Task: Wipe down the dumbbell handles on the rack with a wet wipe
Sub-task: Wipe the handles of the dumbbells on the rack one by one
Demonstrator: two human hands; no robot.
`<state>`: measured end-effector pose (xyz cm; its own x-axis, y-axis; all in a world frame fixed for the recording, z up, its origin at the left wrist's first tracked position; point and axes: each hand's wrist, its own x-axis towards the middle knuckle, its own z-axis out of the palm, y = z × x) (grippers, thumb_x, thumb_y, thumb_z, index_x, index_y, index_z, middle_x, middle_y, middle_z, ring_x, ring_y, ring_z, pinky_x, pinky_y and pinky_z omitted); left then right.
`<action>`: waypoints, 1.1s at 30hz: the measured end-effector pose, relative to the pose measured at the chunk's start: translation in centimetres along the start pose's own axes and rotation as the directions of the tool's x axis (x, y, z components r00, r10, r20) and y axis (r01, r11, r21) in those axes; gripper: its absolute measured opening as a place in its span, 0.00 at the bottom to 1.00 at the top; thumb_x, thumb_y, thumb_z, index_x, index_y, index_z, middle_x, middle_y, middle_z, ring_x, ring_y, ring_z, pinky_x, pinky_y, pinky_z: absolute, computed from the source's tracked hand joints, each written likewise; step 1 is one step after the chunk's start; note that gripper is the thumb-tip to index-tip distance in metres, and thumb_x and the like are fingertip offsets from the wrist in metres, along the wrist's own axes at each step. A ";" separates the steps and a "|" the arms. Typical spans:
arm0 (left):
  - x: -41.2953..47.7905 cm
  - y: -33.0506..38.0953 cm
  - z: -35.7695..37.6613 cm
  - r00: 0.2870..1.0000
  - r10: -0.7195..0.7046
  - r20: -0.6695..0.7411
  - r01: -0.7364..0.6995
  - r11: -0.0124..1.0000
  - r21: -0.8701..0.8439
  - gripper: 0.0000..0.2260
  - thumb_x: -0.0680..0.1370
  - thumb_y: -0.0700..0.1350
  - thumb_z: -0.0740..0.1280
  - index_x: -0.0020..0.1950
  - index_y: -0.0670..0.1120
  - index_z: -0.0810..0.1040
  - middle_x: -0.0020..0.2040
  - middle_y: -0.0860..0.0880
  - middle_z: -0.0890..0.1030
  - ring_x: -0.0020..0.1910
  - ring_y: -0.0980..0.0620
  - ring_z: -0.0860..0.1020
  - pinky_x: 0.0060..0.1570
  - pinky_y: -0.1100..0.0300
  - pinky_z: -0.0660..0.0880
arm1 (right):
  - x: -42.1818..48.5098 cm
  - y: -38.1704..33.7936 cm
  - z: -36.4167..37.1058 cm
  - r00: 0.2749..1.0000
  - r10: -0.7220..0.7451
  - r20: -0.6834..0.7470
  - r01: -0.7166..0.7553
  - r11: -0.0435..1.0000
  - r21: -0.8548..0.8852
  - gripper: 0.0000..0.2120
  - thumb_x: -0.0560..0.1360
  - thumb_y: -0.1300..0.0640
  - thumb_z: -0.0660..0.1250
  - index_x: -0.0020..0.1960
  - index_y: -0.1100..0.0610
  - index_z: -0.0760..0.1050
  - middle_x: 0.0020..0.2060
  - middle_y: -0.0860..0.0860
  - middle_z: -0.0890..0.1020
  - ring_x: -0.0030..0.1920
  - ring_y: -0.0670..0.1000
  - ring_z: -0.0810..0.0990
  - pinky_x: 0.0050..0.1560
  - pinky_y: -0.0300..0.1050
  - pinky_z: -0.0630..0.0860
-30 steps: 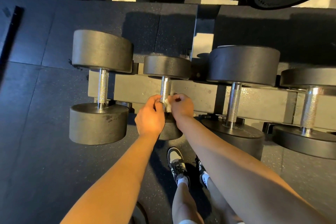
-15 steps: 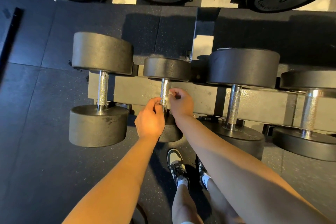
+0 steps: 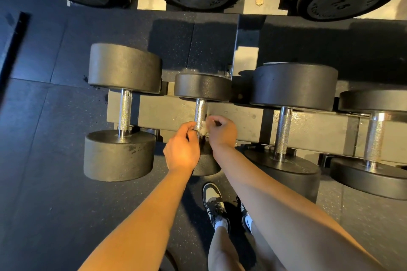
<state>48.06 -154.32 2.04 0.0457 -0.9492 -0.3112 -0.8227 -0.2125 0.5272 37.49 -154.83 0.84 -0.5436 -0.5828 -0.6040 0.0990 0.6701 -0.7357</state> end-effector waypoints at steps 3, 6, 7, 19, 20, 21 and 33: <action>0.0 0.0 0.0 1.000 -0.012 0.002 0.012 1.000 0.007 0.14 0.84 0.49 0.58 0.65 0.56 0.79 0.44 0.54 0.84 0.38 0.54 0.79 0.42 0.54 0.78 | -0.5 -0.3 1.0 0.992 -0.065 0.108 0.078 0.990 -0.118 0.08 0.80 0.60 0.67 0.57 0.56 0.82 0.53 0.50 0.83 0.51 0.46 0.79 0.40 0.29 0.67; -0.1 0.3 -0.1 1.000 -0.017 0.013 0.016 1.000 0.027 0.14 0.84 0.49 0.58 0.66 0.56 0.78 0.47 0.53 0.85 0.40 0.53 0.80 0.41 0.57 0.75 | -1.1 0.5 0.4 0.978 -0.045 0.203 0.091 0.971 -0.223 0.10 0.80 0.63 0.64 0.58 0.56 0.82 0.51 0.51 0.83 0.51 0.48 0.80 0.46 0.34 0.73; -0.1 0.3 -0.1 1.000 -0.011 0.018 0.011 0.999 0.034 0.14 0.84 0.49 0.58 0.66 0.56 0.78 0.49 0.52 0.85 0.41 0.53 0.80 0.41 0.58 0.74 | -1.2 0.7 0.0 0.976 0.001 0.216 0.051 0.971 -0.234 0.11 0.80 0.63 0.64 0.58 0.56 0.82 0.52 0.52 0.84 0.51 0.48 0.81 0.47 0.35 0.75; 0.1 0.0 -0.1 0.999 -0.022 0.025 0.023 1.000 -0.013 0.16 0.85 0.50 0.57 0.70 0.59 0.75 0.41 0.53 0.83 0.39 0.54 0.78 0.42 0.55 0.74 | -0.9 -2.2 1.2 0.994 -0.099 0.053 0.099 0.995 -0.003 0.16 0.80 0.60 0.67 0.67 0.56 0.78 0.60 0.50 0.82 0.55 0.44 0.79 0.52 0.31 0.75; 0.1 0.1 -0.2 0.999 -0.023 0.026 0.024 1.000 -0.015 0.16 0.85 0.50 0.57 0.71 0.59 0.75 0.44 0.52 0.83 0.40 0.54 0.78 0.42 0.56 0.72 | -1.3 -1.4 0.8 0.993 -0.091 0.075 0.092 0.996 -0.018 0.15 0.80 0.61 0.67 0.66 0.56 0.79 0.58 0.49 0.83 0.53 0.43 0.78 0.50 0.30 0.74; 0.0 0.1 -0.2 0.999 -0.024 0.030 0.025 1.000 -0.014 0.16 0.85 0.49 0.57 0.71 0.59 0.75 0.48 0.52 0.84 0.42 0.54 0.77 0.43 0.56 0.71 | -1.6 -0.5 0.4 0.993 -0.065 0.100 0.068 0.997 -0.028 0.14 0.80 0.62 0.67 0.65 0.55 0.79 0.56 0.47 0.82 0.53 0.43 0.77 0.47 0.27 0.73; -0.4 -2.6 -0.8 0.962 0.253 0.099 -0.242 0.963 -0.118 0.15 0.84 0.49 0.56 0.65 0.49 0.78 0.52 0.52 0.83 0.49 0.53 0.81 0.49 0.51 0.80 | -1.8 -0.5 2.1 0.922 -0.385 0.030 0.383 0.905 -0.186 0.08 0.77 0.63 0.71 0.55 0.58 0.84 0.53 0.51 0.78 0.53 0.47 0.77 0.59 0.36 0.75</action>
<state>50.66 -153.62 1.44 -0.2206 -0.9443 -0.2441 -0.7364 -0.0028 0.6765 40.17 -155.09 1.67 -0.5149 -0.8092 -0.2831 -0.2740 0.4682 -0.8401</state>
